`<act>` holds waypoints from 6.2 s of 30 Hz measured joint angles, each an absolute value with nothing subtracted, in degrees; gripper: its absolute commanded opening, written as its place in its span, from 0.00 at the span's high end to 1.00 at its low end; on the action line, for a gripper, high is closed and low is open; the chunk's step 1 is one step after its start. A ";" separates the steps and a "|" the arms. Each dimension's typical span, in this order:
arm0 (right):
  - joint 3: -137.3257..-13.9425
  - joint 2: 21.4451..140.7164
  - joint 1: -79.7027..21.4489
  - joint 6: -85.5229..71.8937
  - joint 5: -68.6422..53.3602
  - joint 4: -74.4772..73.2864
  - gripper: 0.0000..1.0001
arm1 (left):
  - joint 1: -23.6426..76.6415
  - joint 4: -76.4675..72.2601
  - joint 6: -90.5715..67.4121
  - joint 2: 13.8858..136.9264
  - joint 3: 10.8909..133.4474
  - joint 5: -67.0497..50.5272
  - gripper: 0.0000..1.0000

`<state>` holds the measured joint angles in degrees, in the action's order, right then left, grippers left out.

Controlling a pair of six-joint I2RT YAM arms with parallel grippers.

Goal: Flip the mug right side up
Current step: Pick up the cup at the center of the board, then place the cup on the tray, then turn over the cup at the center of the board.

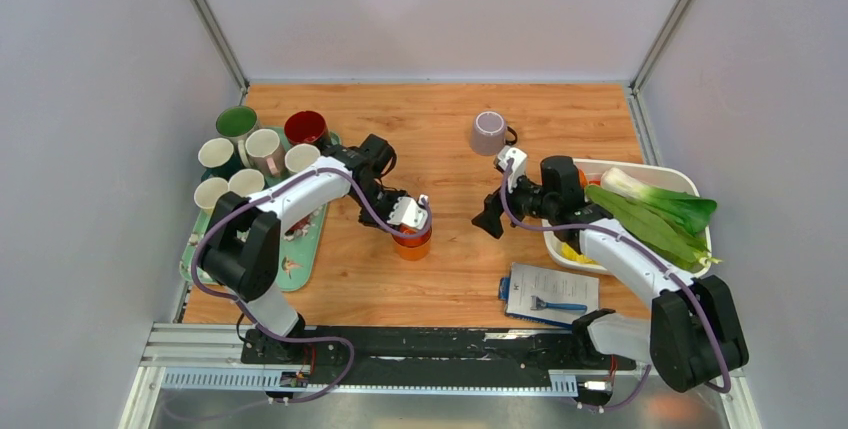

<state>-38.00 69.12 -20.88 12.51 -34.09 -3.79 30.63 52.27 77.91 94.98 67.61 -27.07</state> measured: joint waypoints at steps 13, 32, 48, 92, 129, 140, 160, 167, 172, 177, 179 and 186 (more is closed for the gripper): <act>-35.64 68.75 -20.64 11.79 -34.15 -3.09 0.00 | 30.68 45.54 67.66 92.27 61.65 -28.12 0.64; -34.83 67.07 -20.03 11.03 -34.22 -2.70 0.00 | 30.81 39.64 52.60 90.32 58.13 -27.90 0.98; -33.34 66.67 -18.92 9.85 -34.76 -1.10 0.00 | 18.52 51.99 30.44 61.82 61.98 -5.39 1.00; -41.17 75.81 -18.92 7.22 -35.35 -0.58 0.00 | -32.36 52.10 22.94 62.43 50.48 -4.64 1.00; -41.08 75.81 -18.92 8.34 -35.18 -0.58 0.00 | -42.46 38.57 27.81 67.66 42.65 0.71 0.62; -41.08 75.81 -18.92 9.08 -35.16 -0.58 0.00 | -42.57 47.20 28.71 63.77 42.15 3.51 0.42; -68.77 97.67 -13.67 10.74 -9.15 4.25 0.02 | -26.85 60.66 27.38 65.21 66.13 -4.23 0.25; -75.29 107.85 -12.58 14.98 -14.66 4.69 0.01 | -17.78 63.11 28.71 65.73 72.90 -13.65 0.28; -78.00 112.99 -12.43 18.98 -18.65 3.55 0.01 | -15.53 66.67 32.91 61.60 73.17 -21.89 0.28; -76.77 113.40 -12.80 20.69 -19.79 3.14 0.02 | -14.57 69.30 34.89 57.14 73.19 -27.31 0.30; -74.11 112.16 -13.04 20.82 -19.75 4.05 0.02 | -14.57 69.56 34.89 56.69 73.17 -28.75 0.30; -61.34 102.56 -17.34 13.76 -19.07 2.50 0.02 | -14.24 69.25 33.74 56.64 71.72 -32.56 0.31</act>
<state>-61.34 102.56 -17.34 13.76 -19.07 2.50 -14.24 69.25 33.74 56.64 71.72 -32.56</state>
